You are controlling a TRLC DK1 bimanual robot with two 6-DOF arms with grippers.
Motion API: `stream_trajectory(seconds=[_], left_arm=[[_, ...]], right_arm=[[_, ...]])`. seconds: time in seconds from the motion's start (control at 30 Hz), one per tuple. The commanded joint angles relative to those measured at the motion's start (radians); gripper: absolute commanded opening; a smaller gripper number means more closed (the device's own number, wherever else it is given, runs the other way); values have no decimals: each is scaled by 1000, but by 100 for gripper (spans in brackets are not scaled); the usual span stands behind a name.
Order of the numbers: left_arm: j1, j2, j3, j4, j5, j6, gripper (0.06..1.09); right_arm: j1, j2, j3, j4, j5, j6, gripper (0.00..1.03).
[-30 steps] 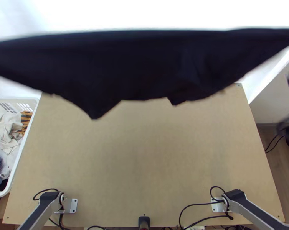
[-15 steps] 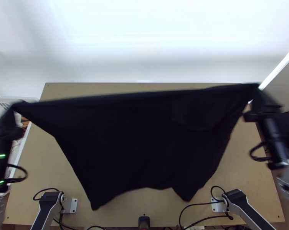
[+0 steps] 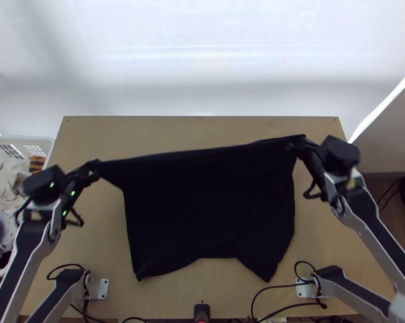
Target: Fold the t-shirt
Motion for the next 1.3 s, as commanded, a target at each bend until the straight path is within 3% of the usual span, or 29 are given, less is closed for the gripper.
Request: stream_trajectory(seconds=[0.0, 0.13, 0.47, 0.67, 1.27], left_arm=[[12, 148, 64, 54, -9, 5, 10], [21, 346, 178, 64, -11, 5, 10], [-2, 585, 271, 152, -3, -21, 10], [12, 749, 371, 152, -20, -38, 10], [18, 1078, 701, 35, -70, -43, 10]], right_arm=[[-44, 105, 109, 34, 26, 60, 3], [-76, 217, 192, 31, 26, 86, 3], [-79, 421, 233, 31, 25, 171, 3], [-95, 576, 307, -9, 22, 172, 3], [-119, 907, 555, -135, 11, 215, 3]])
